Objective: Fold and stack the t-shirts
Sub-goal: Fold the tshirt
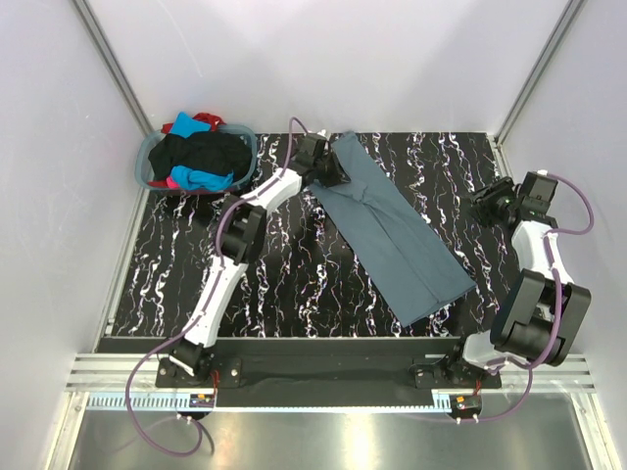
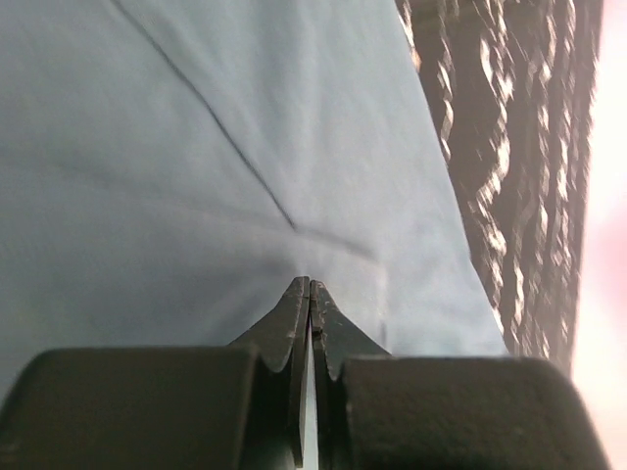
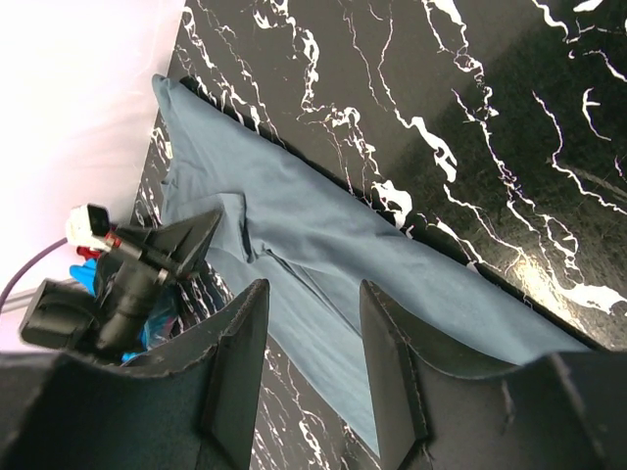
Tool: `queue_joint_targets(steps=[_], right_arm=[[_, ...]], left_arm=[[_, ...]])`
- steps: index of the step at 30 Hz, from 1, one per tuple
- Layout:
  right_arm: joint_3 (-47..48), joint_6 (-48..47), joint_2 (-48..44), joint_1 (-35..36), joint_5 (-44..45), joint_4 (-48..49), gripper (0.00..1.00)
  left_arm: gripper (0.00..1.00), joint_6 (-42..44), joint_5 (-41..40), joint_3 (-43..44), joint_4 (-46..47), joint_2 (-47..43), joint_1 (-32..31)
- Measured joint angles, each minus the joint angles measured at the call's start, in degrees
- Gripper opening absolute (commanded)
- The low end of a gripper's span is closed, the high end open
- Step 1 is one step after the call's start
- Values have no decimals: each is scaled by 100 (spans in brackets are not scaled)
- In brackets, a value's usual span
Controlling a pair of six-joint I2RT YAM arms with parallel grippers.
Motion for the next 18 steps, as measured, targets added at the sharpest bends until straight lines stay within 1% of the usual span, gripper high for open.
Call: queue_joint_targets(steps=[2,4,7,11,12,13,16,18], right_arm=[[2,-24,-44,4,13,-13,49],[2,-24,-149,9,35,-42,49],[2,-22,-372,22,15,-85,49],[0,-44,-608,70,-20,-330,48],[-4,-70,-678,76,-15,-415,49],[-4,-90,-756,81,-13,-503,48],[7,-162,-1078,85,-15,-800,48],[39,-197,-1268,85,-20,-966,48]], left_arm=[[9,68,120,-509,105,-387,-15],[10,190,151,-984,94,-907,-48],[10,339,166,-1370,103,-1751,-101],[3,426,181,-1840,404,-3032,-249],[0,433,160,-2068,566,-3335,-326],[0,433,116,-2361,673,-3628,-411],[0,435,28,-3086,844,-4070,-841],[0,442,-4,-3460,841,-4015,-1233]])
